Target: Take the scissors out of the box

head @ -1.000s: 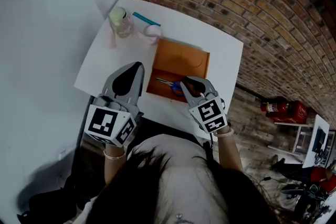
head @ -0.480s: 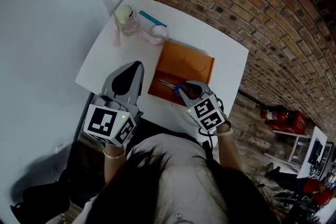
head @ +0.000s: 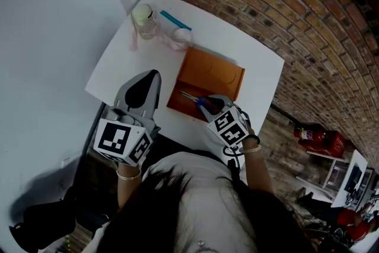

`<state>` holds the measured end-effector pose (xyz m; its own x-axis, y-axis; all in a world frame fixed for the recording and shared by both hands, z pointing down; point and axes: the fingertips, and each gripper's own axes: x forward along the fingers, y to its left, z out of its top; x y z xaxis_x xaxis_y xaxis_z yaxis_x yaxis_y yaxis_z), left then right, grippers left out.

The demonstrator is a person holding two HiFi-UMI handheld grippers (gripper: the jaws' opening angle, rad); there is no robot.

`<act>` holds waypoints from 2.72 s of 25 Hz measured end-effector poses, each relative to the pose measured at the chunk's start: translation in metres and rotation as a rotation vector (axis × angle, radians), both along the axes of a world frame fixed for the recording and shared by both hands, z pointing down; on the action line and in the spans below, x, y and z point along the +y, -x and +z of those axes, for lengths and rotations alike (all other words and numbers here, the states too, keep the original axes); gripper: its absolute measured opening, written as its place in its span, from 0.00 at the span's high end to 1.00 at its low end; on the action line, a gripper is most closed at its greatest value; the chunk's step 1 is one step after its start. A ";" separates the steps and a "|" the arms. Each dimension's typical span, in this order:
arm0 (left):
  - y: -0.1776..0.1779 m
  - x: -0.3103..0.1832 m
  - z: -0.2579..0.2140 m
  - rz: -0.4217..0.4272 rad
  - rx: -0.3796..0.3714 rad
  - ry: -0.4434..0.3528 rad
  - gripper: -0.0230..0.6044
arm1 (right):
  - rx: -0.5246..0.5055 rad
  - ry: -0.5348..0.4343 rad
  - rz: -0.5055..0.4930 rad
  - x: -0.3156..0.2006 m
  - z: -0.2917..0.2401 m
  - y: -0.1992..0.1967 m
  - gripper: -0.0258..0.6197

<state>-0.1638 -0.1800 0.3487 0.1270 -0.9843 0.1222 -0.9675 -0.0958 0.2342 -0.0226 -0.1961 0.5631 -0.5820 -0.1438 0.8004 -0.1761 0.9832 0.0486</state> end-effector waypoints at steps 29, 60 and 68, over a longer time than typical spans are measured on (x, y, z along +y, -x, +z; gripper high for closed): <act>0.002 0.001 0.020 -0.060 0.005 0.070 0.96 | 0.270 0.096 -0.146 0.001 0.070 -0.011 0.75; 0.008 0.006 0.029 -0.093 0.010 0.098 0.97 | 0.398 0.119 -0.113 0.001 0.098 -0.013 0.74; 0.009 0.007 0.028 -0.086 0.012 0.087 0.96 | 0.400 0.105 -0.133 0.002 0.101 -0.016 0.76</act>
